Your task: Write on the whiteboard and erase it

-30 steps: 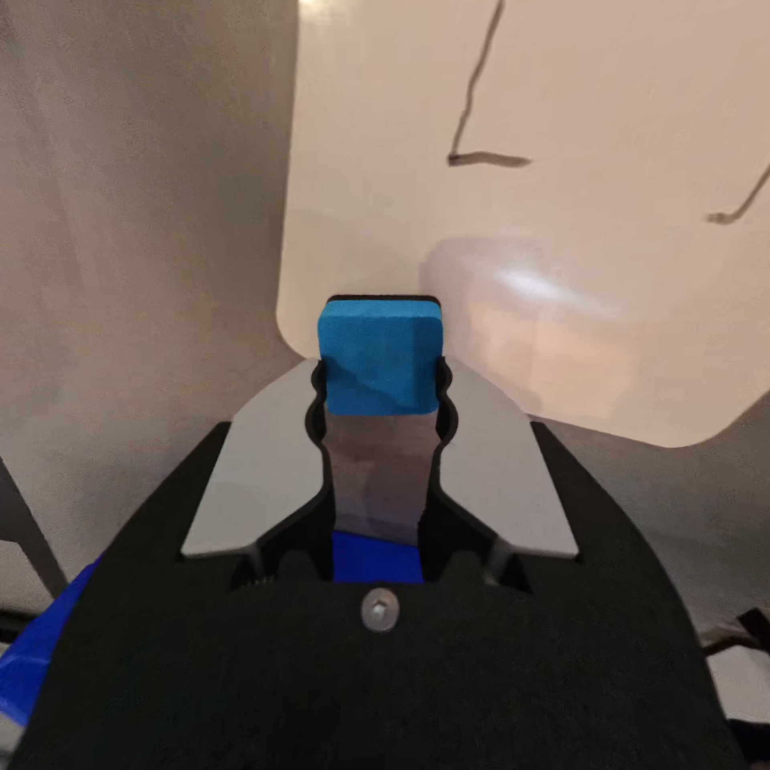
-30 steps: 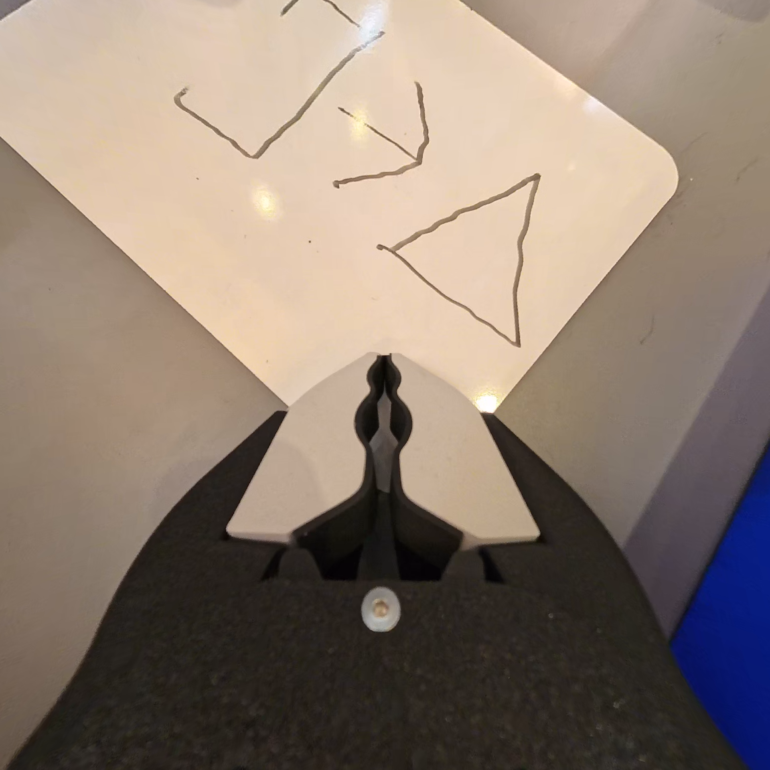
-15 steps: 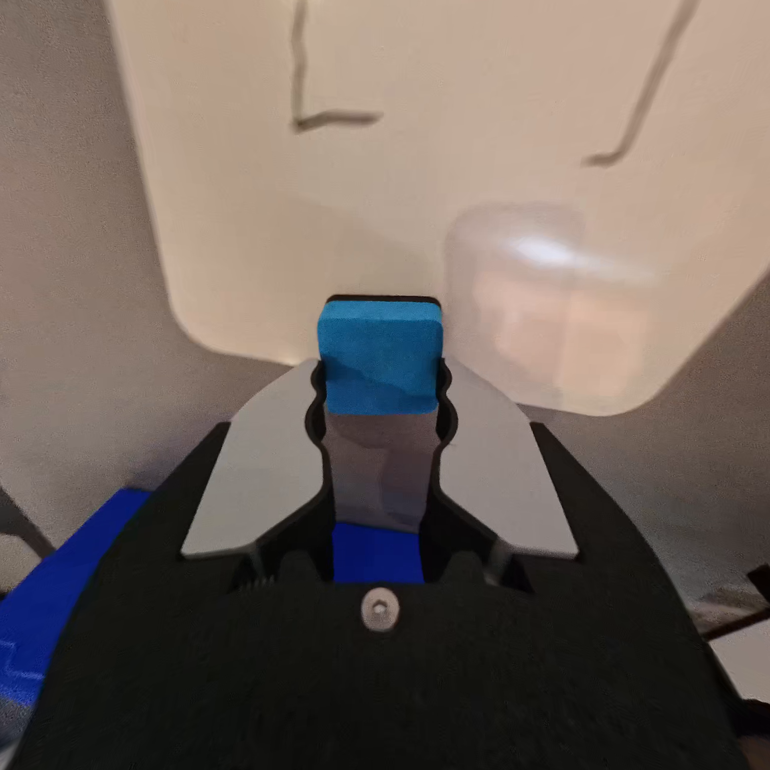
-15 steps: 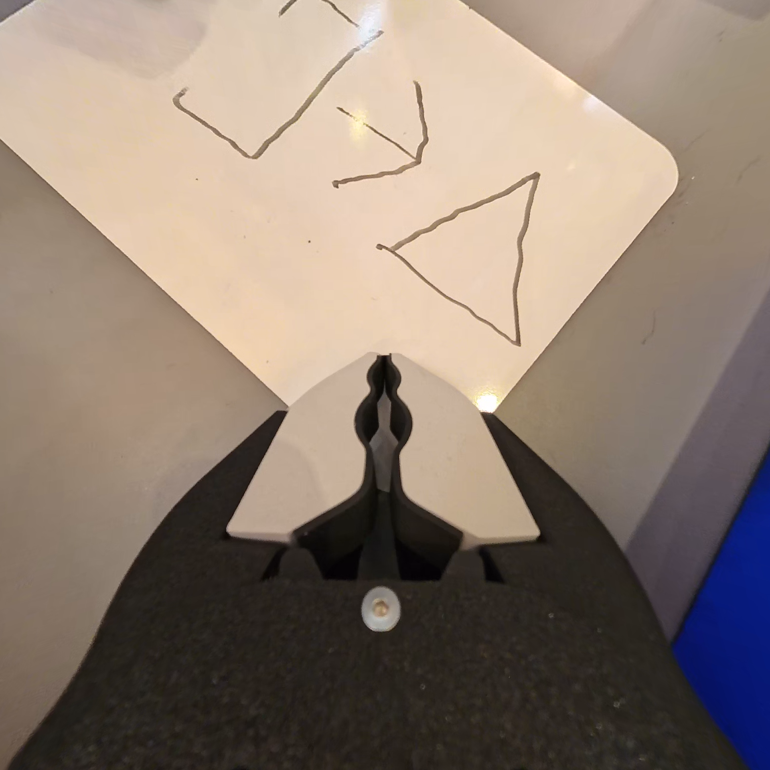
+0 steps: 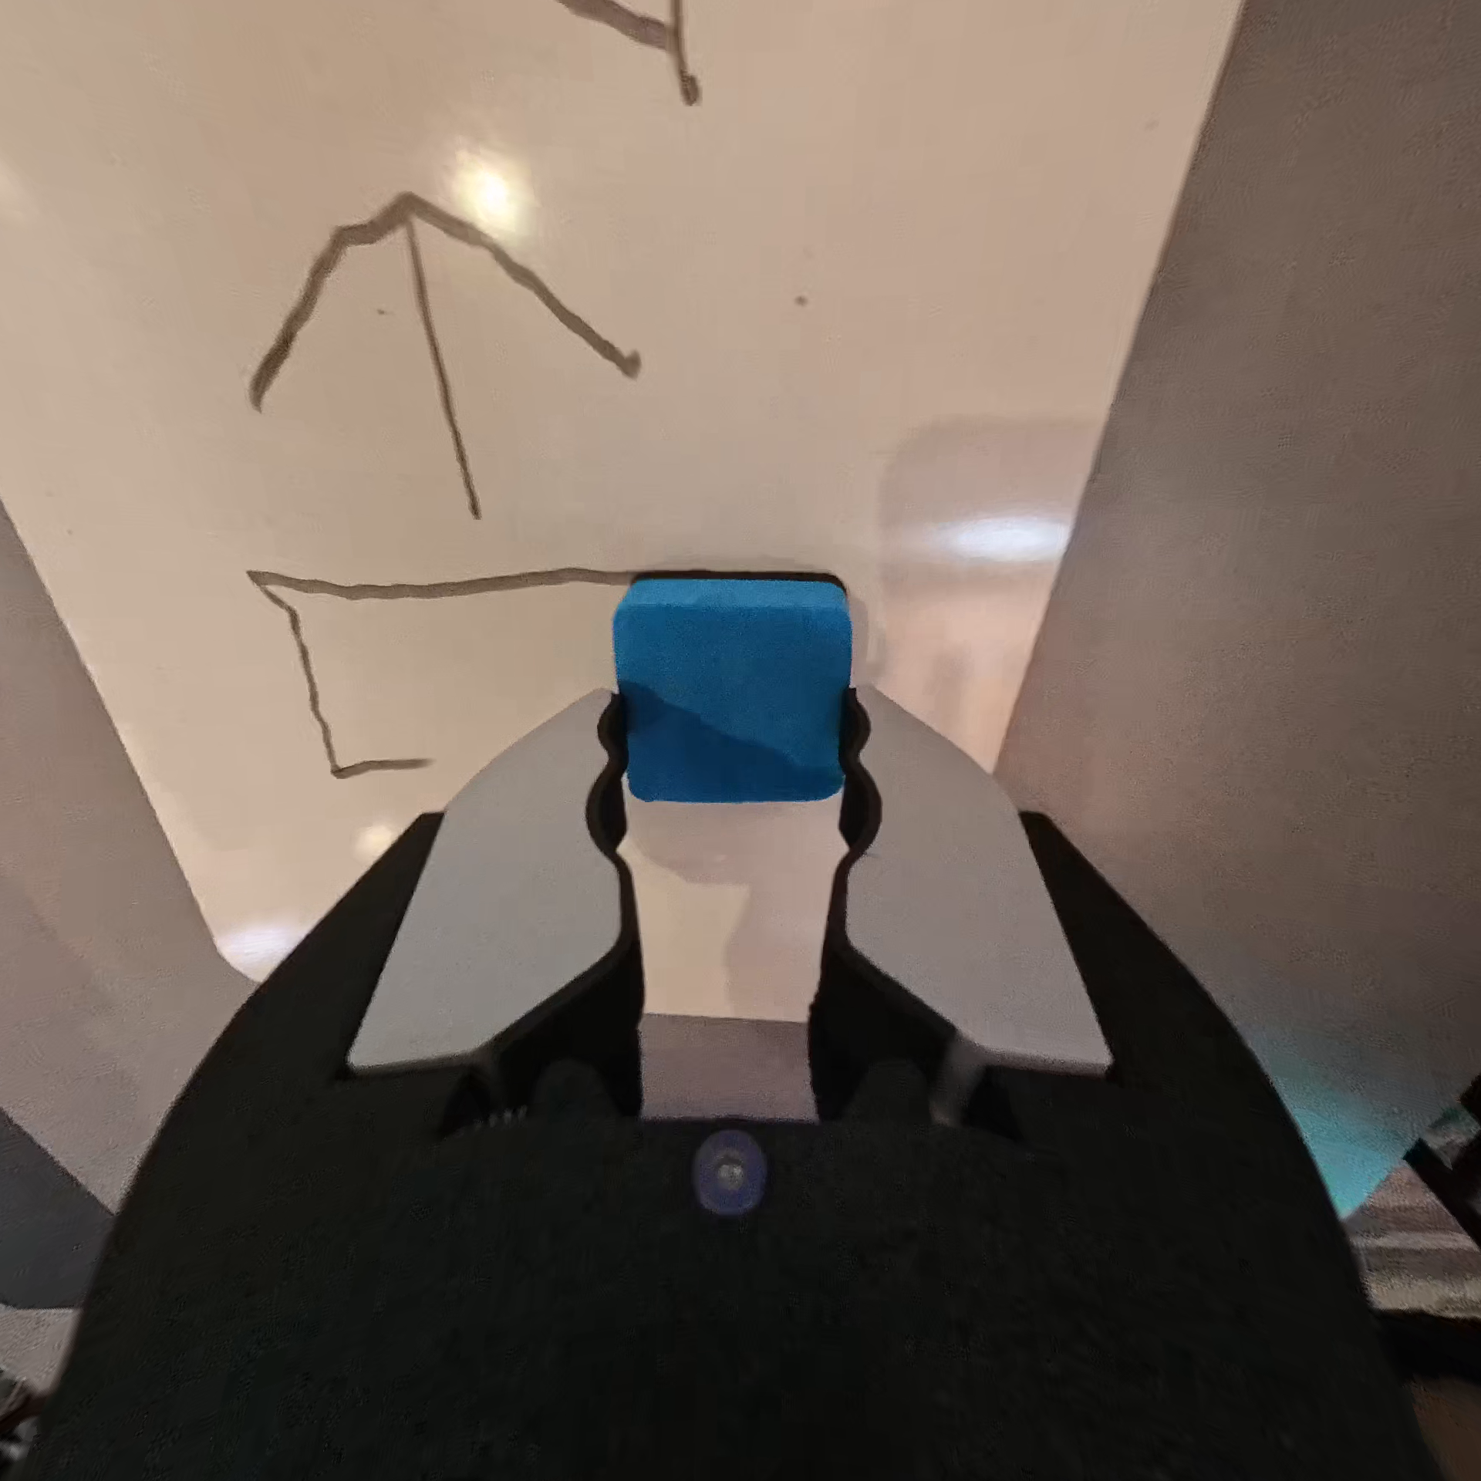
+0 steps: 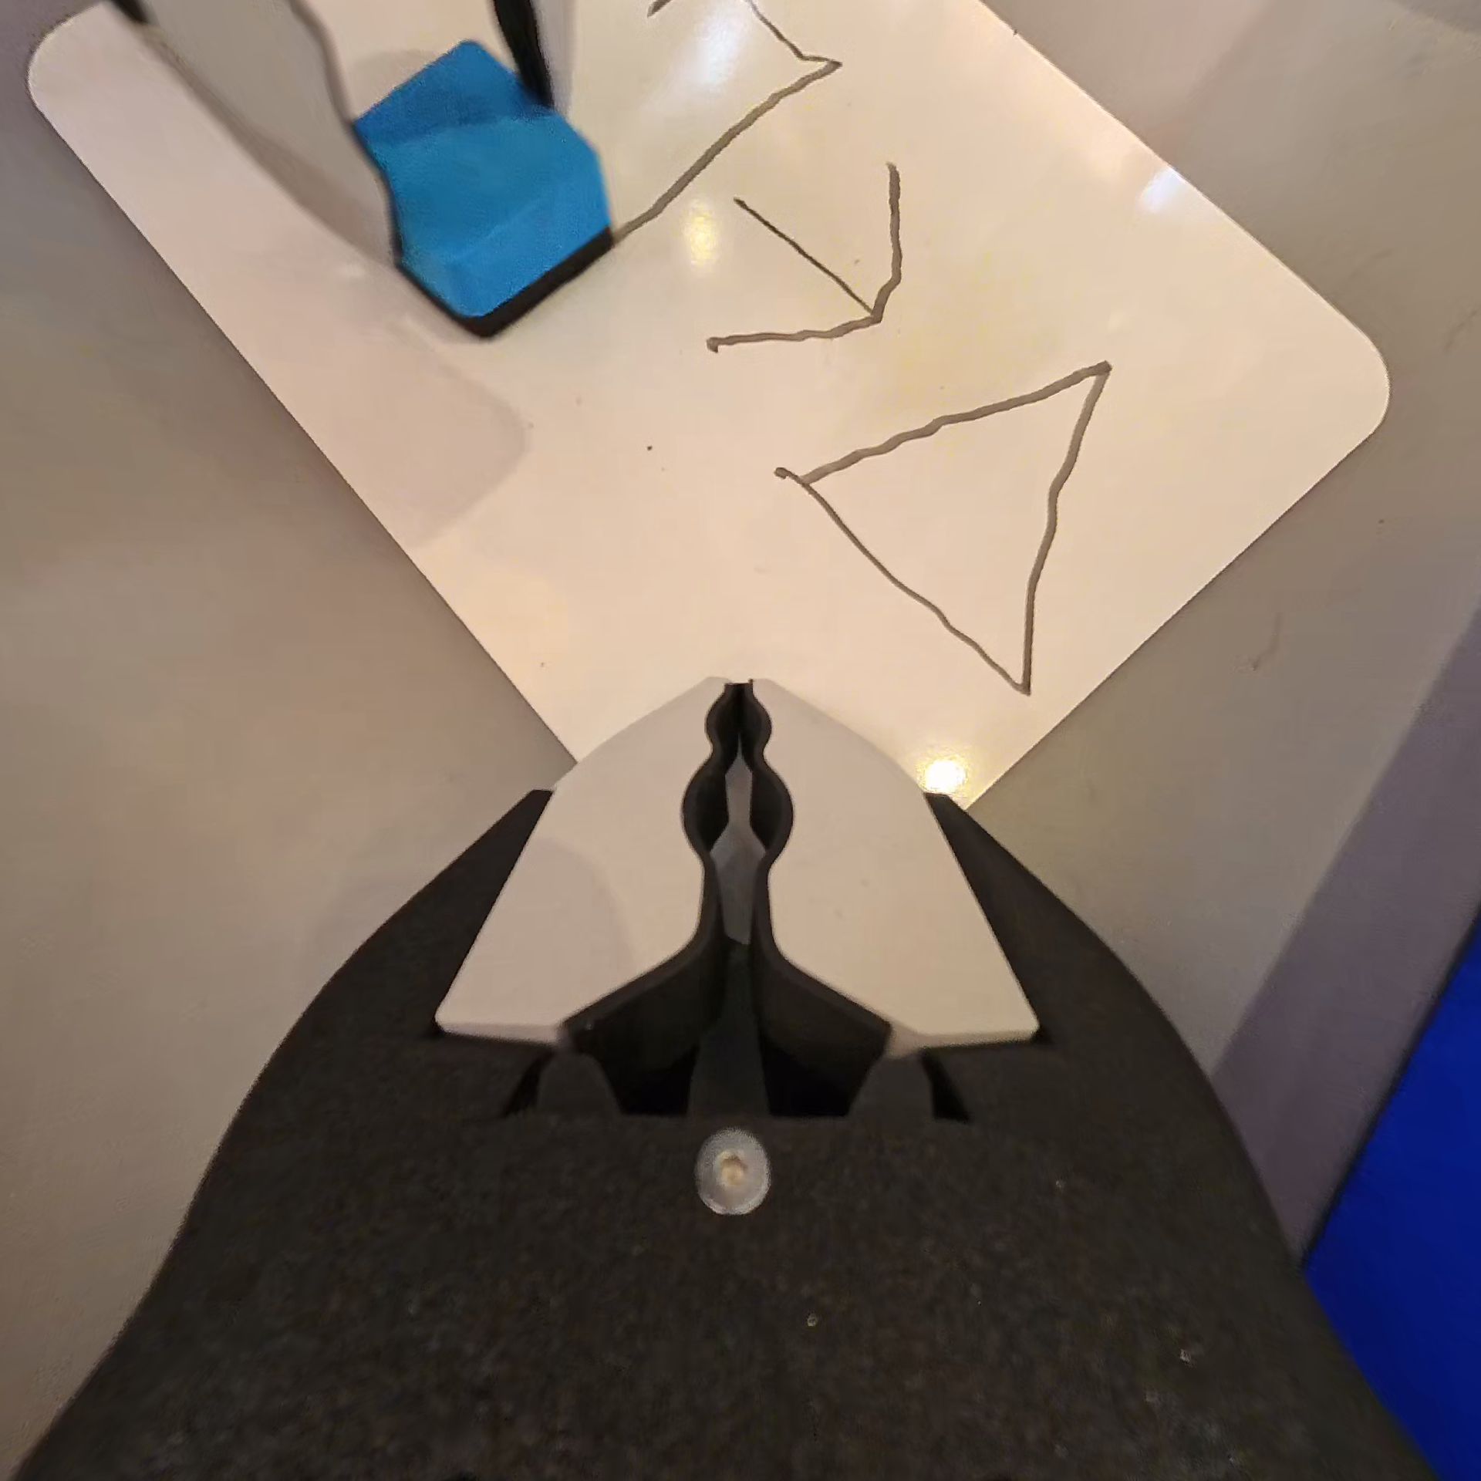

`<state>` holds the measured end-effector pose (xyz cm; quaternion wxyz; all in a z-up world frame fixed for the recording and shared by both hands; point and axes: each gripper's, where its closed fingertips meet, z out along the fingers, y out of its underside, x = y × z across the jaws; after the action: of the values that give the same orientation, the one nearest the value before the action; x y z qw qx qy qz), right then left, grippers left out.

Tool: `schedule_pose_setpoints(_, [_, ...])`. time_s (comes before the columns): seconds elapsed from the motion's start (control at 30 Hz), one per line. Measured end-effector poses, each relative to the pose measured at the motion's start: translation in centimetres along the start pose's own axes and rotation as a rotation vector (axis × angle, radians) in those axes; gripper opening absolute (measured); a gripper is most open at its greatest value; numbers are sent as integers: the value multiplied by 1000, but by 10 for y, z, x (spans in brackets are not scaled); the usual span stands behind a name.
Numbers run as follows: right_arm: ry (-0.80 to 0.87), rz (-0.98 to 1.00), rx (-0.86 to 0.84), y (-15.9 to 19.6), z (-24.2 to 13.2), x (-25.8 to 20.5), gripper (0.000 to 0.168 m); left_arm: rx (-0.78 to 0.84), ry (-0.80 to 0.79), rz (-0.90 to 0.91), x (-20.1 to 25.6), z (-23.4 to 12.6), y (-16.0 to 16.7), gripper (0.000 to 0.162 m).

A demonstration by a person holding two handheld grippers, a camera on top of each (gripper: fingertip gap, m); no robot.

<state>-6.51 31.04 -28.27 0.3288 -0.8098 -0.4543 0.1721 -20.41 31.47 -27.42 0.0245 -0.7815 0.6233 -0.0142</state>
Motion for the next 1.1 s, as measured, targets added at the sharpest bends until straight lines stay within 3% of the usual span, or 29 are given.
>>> schedule_pose_setpoints(0.13, [-2, 2, -1, 0, 0, 0, 1, 28, -23, -85, -31, 2, -19, 50])
schedule_pose_setpoints(0.2, [-2, 2, -1, 0, 0, 0, 1, 3, -32, 15, -20, 3, -24, 50])
schedule_pose_setpoints(0.27, [0, 1, 0, 0, 0, 0, 1, -39, -25, 27, -24, 2, -13, 50])
schedule_pose_setpoints(0.33, [0, 0, 0, 0, 0, 0, 1, -98, -75, -93, -62, 0, 13, 50])
schedule_pose_setpoints(0.4, [2, -2, 1, 0, 0, 0, 1, -59, -24, -218, -83, 0, 23, 50])
schedule_pose_setpoints(0.43, [2, -1, 1, 0, 0, 0, 1, -57, -33, -198, -83, 1, 22, 50])
schedule_pose_setpoints(0.57, [0, 0, 1, 0, 0, 0, 1, 3, -24, 39, -24, 2, -22, 50])
schedule_pose_setpoints(0.63, [1, 1, 1, 0, 0, 1, 1, -12, 5, 125, 1, 2, -27, 50])
schedule_pose_setpoints(0.7, [2, 1, 1, 0, 0, 1, 1, 16, 63, 108, -3, 0, -25, 50])
schedule_pose_setpoints(0.77, [3, 0, 1, 0, 0, 1, 1, -26, -27, -10, -56, 0, -4, 51])
schedule_pose_setpoints(0.87, [5, -1, 1, 0, 0, 1, 1, -22, -15, -167, -103, -1, 13, 50])
schedule_pose_setpoints(0.93, [5, 0, 2, 0, 0, 1, 1, -47, -40, -107, -98, -1, 9, 50])
schedule_pose_setpoints(1.1, [3, 2, 2, 1, -1, 2, 1, 0, 84, 218, -7, -2, -27, 50])
